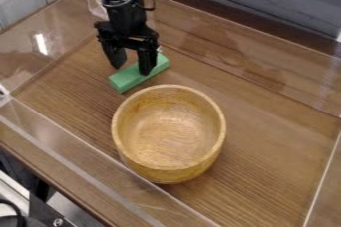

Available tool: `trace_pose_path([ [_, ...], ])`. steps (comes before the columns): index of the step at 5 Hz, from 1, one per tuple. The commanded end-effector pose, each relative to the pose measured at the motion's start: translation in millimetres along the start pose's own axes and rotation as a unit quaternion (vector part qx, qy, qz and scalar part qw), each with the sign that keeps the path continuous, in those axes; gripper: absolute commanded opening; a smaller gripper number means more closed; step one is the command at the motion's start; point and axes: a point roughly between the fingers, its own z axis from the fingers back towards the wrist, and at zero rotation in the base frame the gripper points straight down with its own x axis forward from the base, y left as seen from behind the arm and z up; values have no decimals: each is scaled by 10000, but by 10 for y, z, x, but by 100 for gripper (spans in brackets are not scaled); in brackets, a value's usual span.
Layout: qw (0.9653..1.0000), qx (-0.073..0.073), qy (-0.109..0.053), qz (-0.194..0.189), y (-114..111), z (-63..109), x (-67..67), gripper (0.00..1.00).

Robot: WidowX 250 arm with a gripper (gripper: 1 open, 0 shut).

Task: Remove the green block from inside the brown bowl and put it on the table

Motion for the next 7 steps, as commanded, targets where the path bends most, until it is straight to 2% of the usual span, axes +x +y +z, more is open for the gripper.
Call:
trace_pose_path([
  [1, 9998, 41, -212, -39, -26, 108, 126, 100],
  [4, 10000, -9, -59, 22, -39, 31, 151, 100],
  [5, 10000, -16, -15, 40, -32, 20, 153, 0],
  [7, 10000, -59, -43, 58, -18, 186, 151, 0],
])
